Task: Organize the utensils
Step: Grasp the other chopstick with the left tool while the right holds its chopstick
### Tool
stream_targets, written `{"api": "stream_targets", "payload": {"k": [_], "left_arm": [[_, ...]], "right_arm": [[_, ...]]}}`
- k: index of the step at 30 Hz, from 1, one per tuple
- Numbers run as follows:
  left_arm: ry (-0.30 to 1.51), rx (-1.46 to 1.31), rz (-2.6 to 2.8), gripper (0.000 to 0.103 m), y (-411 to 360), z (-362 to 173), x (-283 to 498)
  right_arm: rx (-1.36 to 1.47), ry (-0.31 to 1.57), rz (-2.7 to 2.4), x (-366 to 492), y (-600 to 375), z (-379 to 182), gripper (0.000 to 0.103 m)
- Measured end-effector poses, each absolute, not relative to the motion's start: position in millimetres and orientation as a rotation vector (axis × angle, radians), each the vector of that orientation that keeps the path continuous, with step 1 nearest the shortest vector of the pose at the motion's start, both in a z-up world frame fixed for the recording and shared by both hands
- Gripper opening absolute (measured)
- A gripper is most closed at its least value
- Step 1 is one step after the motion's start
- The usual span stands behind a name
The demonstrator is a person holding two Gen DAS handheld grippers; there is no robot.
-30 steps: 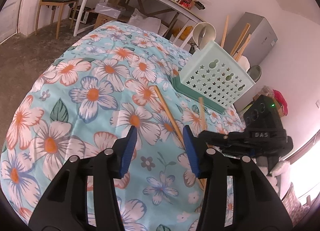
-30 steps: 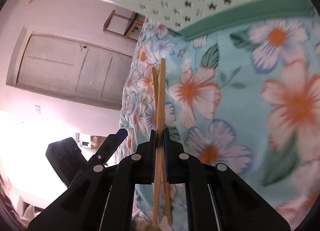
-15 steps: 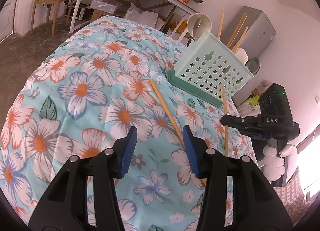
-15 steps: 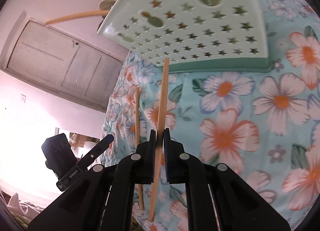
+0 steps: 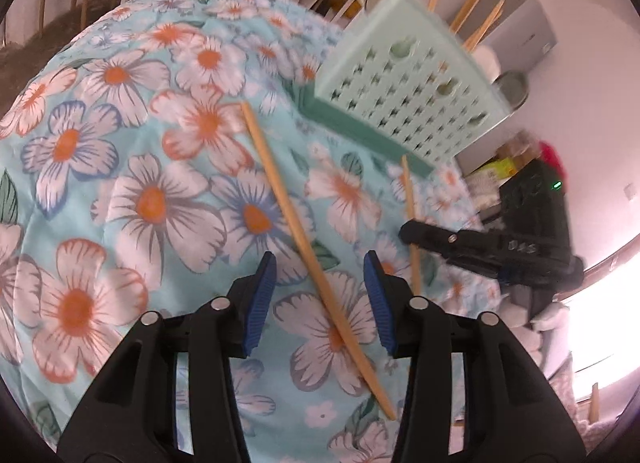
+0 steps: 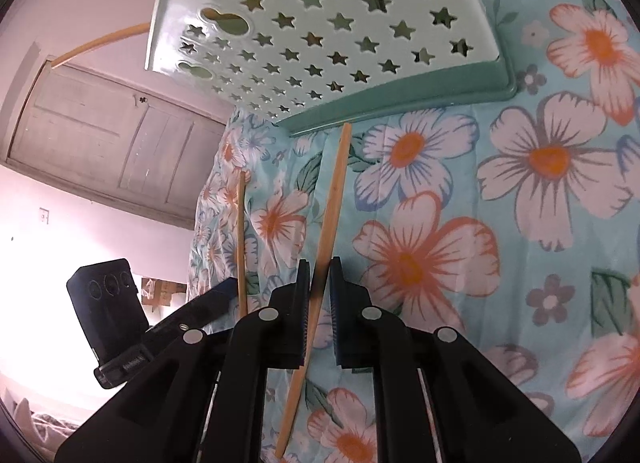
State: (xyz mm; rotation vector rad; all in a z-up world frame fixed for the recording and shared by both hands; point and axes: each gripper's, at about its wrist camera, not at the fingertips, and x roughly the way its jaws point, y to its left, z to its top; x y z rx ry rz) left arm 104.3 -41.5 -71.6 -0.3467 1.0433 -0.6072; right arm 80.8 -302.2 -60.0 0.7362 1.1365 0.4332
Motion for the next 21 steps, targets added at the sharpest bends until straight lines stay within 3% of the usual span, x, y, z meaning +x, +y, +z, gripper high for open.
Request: {"api": "stream_targets", "payload": {"k": [5,10,21], "left_arm": [[1.035,-0.256,-0.552,0.034,-53.7,-70.9,98.5],[1.028,-0.208,-0.539,0.012,-58.0,-70.7,95.8],[1.099,-0.145,-0.602,0.010,-42.4,-67.4,81.9]], "right_arm": [[0.729,1.133,0.427,82.8,-289.8,-66.9,0.010],[0.657,1.123,0.417,83.4,-273.8,-63.9,0.010],[0.564,1.131,0.443,69.6,-258.8,-54.2,0.010]]}}
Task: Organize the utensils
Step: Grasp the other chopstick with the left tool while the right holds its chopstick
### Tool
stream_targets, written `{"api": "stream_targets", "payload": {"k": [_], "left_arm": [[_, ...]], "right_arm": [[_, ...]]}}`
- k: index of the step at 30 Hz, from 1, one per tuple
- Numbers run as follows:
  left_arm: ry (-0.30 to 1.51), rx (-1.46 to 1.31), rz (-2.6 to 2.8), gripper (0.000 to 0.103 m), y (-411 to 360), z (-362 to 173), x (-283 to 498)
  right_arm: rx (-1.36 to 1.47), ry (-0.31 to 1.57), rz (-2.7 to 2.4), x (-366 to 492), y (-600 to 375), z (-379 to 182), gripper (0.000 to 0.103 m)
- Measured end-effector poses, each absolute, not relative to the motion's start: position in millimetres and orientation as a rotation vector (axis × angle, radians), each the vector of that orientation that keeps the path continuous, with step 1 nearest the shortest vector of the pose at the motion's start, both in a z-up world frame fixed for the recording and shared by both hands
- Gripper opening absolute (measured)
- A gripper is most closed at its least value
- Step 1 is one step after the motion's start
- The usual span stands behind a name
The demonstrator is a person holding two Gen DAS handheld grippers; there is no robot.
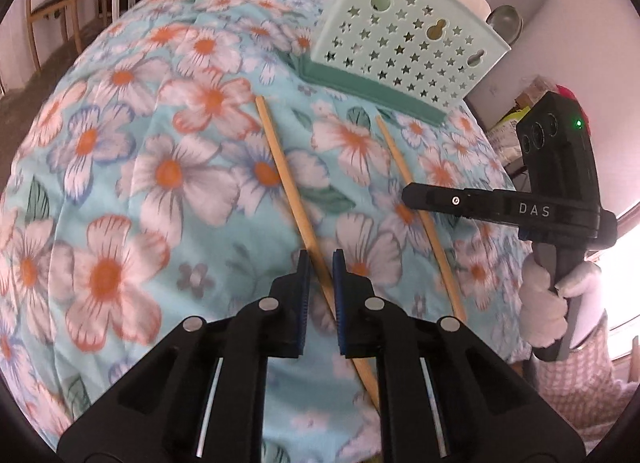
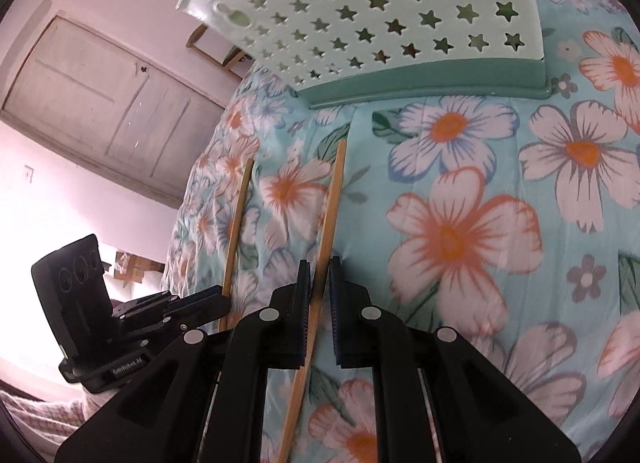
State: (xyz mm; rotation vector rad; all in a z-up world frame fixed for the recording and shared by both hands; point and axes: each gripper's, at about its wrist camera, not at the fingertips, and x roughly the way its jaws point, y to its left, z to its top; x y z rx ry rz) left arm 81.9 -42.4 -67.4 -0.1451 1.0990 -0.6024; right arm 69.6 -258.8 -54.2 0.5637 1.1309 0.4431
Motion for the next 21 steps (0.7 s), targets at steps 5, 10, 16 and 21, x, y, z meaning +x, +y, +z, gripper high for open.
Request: {"api": "stream_targets", "payload": {"k": [5,10,16,21], "left_arm": [[1.142,-0.191,-0.632,0.011,-32.4,-69.1,75.4],[1.137,-0.258,-0.614,0.021,-24.1,-67.6,84.6],[1.114,-0.292,-0.591,0.022,-24.0,-63.3,103.7],[1.124,-0.304,-0.575,0.022,-32.1,-67.4,127.0]], "right_arm": [[0.552,1.140,0.441,64.5,-252.7,-54.9,0.010],[0.548,1.141,0.435,65.0,-256.1,-51.8,0.011],[0.538,1.137,0.419,72.5,-257.8,-49.2,0.017],[0.539,1.138,0.412,81.5,-254.8,-51.4,0.018]]}}
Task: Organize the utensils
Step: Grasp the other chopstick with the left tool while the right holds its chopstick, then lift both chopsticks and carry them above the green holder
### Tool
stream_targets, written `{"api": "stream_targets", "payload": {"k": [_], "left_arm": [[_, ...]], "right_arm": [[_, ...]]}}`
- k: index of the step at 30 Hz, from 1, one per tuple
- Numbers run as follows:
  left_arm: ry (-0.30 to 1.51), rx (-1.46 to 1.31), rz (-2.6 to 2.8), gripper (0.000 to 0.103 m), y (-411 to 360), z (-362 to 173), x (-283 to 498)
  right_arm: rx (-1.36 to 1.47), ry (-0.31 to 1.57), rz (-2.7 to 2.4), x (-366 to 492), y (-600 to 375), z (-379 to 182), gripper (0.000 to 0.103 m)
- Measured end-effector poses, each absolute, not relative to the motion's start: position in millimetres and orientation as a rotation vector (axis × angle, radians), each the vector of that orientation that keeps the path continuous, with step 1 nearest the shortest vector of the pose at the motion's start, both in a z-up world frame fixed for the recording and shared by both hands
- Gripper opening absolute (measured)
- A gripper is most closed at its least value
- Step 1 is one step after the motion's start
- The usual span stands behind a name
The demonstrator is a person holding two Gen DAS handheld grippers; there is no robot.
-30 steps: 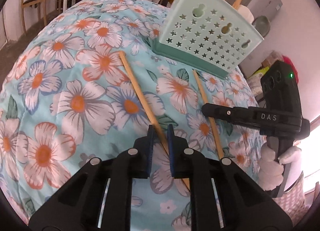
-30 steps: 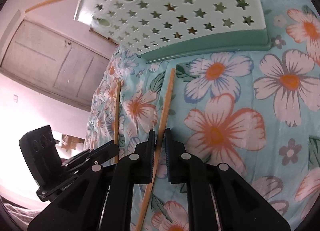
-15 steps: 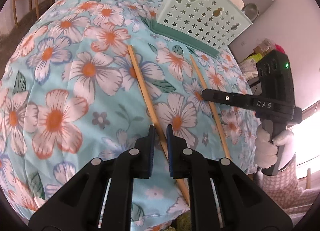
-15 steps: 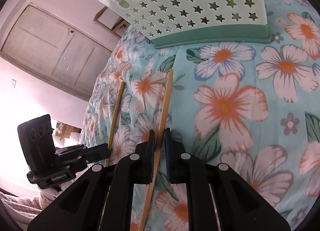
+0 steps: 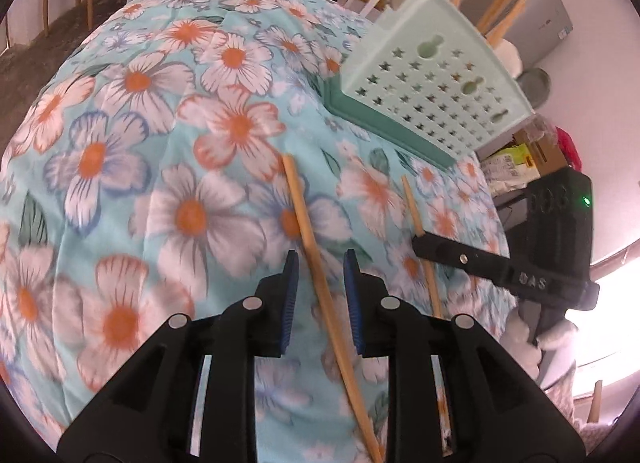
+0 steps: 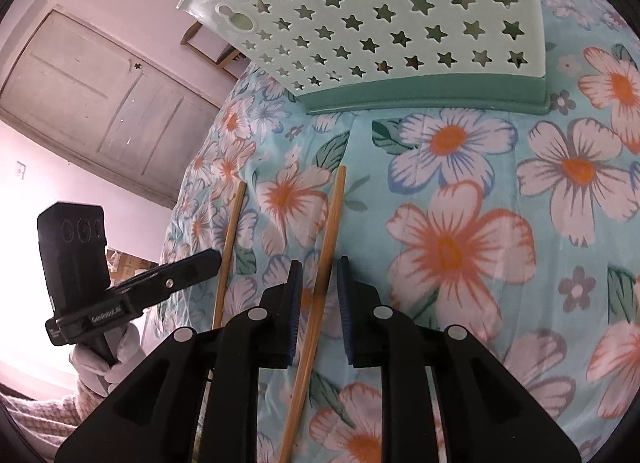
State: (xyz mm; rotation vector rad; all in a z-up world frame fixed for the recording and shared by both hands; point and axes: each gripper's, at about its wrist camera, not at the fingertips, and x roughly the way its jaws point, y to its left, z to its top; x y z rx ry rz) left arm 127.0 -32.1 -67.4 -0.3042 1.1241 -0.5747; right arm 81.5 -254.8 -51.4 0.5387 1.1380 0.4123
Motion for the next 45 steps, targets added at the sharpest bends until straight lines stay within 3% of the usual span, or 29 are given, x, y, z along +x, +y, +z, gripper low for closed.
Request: {"api": "stream_targets", "payload": {"k": [11,16,19,24,30,38,45], "left_arm": [[1.147,-0.329,-0.534,0.021,-41.8,-77.4,165.3],[1.141,-0.335,-0.516,0.015,-44.6,-79.6,174.4],[1.139,-0.342,-0.501,0.009,-43.9,-81.4,177.1],[1.122,-0.373,-0.505,0.008,-37.6,-77.3,176.1],[1.013,-0.414,-0.531,0.007,-24.6,-42.4,164.7],[0.681,-0.411,-0.597,0.006,-1.1,44.3,130.1],[0.574,-0.382,-0.585,0.006,6.0,70.0,112.8]], "right_arm": [[0.504,1.135,0.399,105.4,-245.5,-52.7,0.018],[0.490,1.125,0.384,115.8,-236.9,-52.8,0.018],[0.460,1.117,0.370,118.2,-230.9,-51.4,0.015],[0.435,1.094,0.357,118.1,-220.9,-44.1,0.009],[0.389,0.978,0.349,108.1,-221.3,-3.1,0.008],[0.315,0.745,0.335,78.6,-230.3,76.8,0.007],[0.259,0.641,0.299,59.7,-227.3,111.4,0.007]]}}
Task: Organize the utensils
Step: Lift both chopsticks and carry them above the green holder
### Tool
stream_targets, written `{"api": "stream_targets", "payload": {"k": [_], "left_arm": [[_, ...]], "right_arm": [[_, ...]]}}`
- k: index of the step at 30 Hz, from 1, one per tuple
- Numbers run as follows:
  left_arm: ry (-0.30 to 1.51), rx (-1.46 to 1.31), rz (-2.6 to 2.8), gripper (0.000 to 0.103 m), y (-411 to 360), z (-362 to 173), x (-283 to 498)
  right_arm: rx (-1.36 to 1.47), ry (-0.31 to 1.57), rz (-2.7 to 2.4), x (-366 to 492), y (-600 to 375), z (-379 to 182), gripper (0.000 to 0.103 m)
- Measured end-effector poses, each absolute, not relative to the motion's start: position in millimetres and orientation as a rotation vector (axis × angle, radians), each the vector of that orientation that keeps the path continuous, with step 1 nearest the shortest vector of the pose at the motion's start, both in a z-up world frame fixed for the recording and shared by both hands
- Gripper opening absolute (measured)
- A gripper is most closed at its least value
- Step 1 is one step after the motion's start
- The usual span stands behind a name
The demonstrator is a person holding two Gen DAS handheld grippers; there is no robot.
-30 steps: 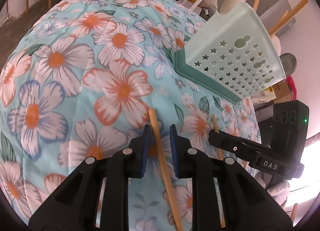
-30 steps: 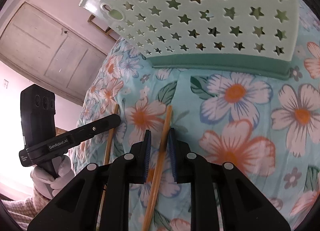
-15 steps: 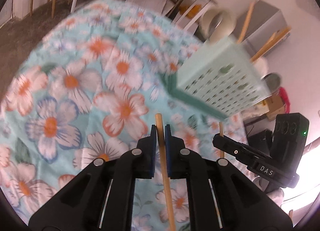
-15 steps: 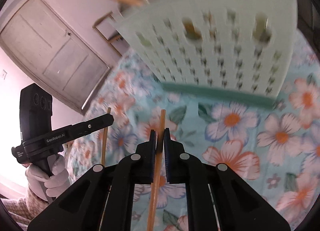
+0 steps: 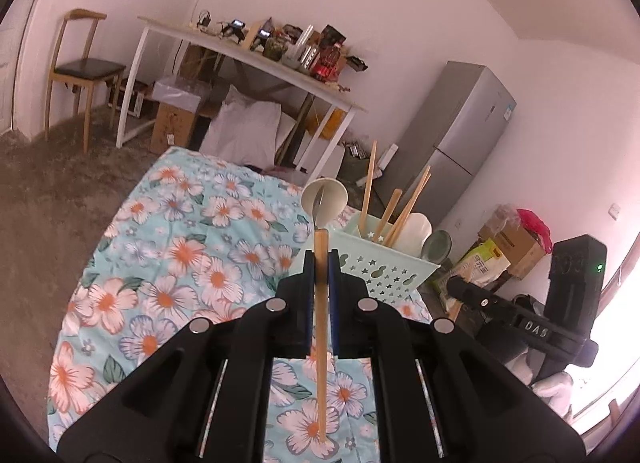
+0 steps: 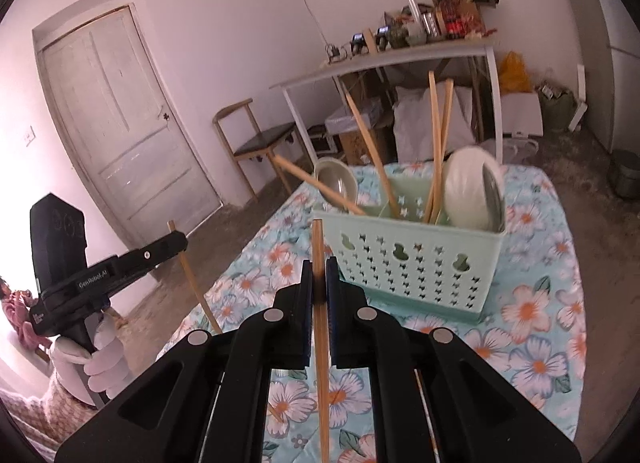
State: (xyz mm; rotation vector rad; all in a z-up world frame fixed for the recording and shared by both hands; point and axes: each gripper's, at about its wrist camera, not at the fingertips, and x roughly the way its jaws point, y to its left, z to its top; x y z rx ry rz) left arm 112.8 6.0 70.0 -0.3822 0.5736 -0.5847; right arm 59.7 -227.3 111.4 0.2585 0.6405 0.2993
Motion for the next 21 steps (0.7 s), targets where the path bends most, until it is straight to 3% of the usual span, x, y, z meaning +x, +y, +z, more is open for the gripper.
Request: {"api": "stream_targets", "payload": {"k": [21], "left_arm": [[0.462,-0.448,-0.609,0.005,33.3,75.4,85.8]], "right_arm": [[0.116,0.289,0.126,75.2,-256.8,246.4,0.007]]}}
